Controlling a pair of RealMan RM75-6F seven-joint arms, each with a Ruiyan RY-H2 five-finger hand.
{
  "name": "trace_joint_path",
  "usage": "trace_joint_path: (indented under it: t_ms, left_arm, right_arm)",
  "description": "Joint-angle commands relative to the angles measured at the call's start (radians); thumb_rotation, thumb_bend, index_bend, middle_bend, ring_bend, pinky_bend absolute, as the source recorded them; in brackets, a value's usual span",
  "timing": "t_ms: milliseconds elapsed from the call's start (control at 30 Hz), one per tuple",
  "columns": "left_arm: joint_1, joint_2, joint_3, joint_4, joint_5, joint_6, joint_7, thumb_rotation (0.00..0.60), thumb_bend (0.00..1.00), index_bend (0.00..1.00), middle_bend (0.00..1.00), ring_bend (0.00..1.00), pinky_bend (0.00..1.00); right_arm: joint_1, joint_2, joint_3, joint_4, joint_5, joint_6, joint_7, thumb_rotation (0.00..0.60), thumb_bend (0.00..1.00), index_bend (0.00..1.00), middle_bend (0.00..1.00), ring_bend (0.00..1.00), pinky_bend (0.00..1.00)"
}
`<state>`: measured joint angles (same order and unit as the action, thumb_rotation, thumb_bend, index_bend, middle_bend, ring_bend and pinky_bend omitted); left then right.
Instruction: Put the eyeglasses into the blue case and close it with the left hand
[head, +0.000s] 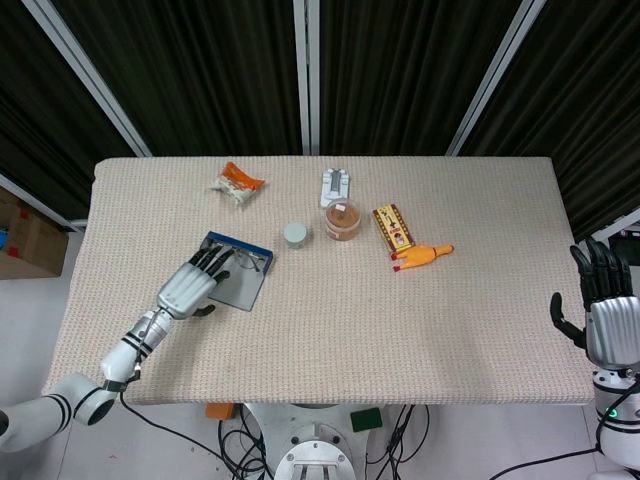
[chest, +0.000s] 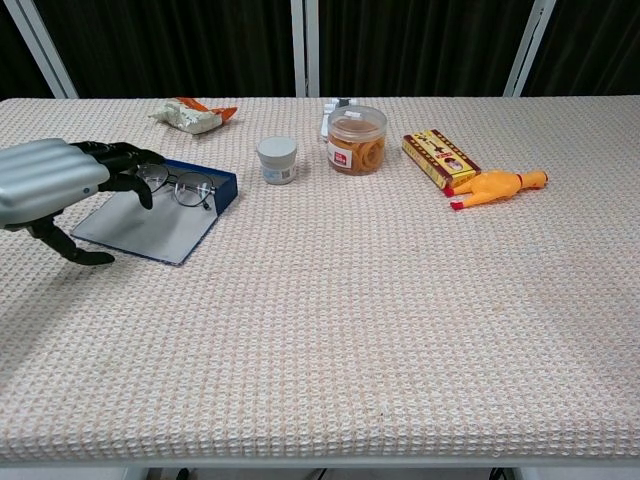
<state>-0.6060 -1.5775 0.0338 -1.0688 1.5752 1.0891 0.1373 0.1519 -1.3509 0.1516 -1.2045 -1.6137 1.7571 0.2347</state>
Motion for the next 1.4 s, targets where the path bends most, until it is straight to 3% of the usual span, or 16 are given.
trace_joint_path:
  t_ms: [33, 1200, 1400]
  left_arm:
    - [-0.002, 0.005, 0.003, -0.007, -0.002, -0.015, 0.007, 0.579, 0.15, 0.34, 0.00, 0.00, 0.14]
    - [-0.058, 0.011, -0.002, -0.002, -0.041, -0.157, 0.025, 0.600, 0.15, 0.29, 0.00, 0.00, 0.14]
    - [-0.060, -0.015, -0.013, 0.032, -0.033, -0.128, 0.000, 0.600, 0.16, 0.36, 0.00, 0.00, 0.14]
  right_arm:
    - [0.001, -0.001, 0.001, 0.002, 0.000, -0.001, 0.001, 0.600, 0.57, 0.00, 0.00, 0.00, 0.00]
    - [0.008, -0.021, -0.002, 0.037, 0.012, -0.024, 0.015, 0.600, 0.58, 0.00, 0.00, 0.00, 0.00]
    - [0.008, -0.021, -0.001, 0.046, 0.016, -0.026, 0.023, 0.600, 0.58, 0.00, 0.00, 0.00, 0.00]
